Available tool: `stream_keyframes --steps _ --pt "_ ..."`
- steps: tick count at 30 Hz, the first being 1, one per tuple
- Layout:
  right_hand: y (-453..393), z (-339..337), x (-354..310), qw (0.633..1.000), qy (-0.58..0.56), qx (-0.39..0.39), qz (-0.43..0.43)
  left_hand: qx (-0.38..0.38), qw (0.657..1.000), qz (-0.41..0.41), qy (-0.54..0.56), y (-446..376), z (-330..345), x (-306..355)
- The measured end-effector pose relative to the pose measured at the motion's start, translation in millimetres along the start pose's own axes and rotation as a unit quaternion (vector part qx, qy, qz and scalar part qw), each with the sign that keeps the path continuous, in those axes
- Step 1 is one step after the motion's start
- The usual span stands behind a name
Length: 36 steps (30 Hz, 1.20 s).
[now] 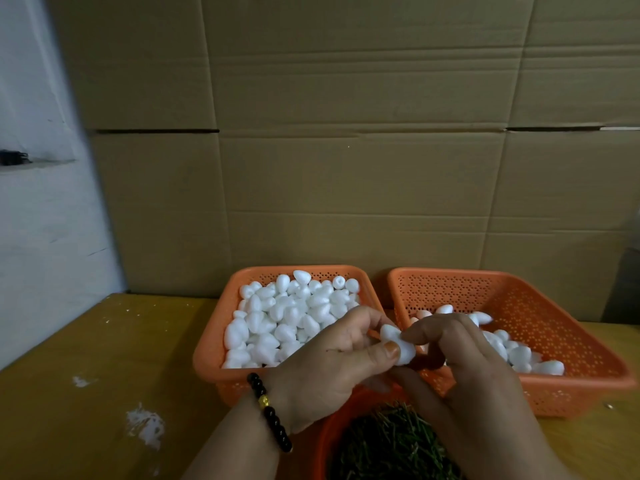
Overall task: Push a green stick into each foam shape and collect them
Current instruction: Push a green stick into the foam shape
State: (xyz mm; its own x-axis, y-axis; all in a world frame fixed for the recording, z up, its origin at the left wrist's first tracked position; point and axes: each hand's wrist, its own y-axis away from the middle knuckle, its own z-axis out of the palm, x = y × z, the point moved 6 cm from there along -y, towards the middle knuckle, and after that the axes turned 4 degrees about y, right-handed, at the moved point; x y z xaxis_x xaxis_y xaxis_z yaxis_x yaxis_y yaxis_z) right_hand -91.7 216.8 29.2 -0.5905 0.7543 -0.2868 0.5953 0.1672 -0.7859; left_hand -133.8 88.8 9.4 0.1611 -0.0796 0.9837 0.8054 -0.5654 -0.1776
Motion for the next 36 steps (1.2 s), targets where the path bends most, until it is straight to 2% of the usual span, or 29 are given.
stream_keyframes --steps 14,23,32,36 --pt "-3.5 -3.8 -4.5 0.999 -0.043 -0.010 -0.014 0.021 0.995 0.077 -0.058 -0.3 -11.2 7.6" --pt "-5.6 -7.4 -5.8 0.997 -0.082 0.000 0.012 0.001 0.997 0.082 -0.010 -1.1 -4.5 9.0" --pt "-7.1 -11.4 -6.6 0.994 -0.100 0.012 0.038 -0.002 0.993 0.105 -0.058 1.3 -1.3 16.0" --pt "-6.4 -7.9 -2.3 0.991 -0.123 -0.010 0.059 0.011 0.996 0.090 -0.002 0.6 -5.5 12.6"
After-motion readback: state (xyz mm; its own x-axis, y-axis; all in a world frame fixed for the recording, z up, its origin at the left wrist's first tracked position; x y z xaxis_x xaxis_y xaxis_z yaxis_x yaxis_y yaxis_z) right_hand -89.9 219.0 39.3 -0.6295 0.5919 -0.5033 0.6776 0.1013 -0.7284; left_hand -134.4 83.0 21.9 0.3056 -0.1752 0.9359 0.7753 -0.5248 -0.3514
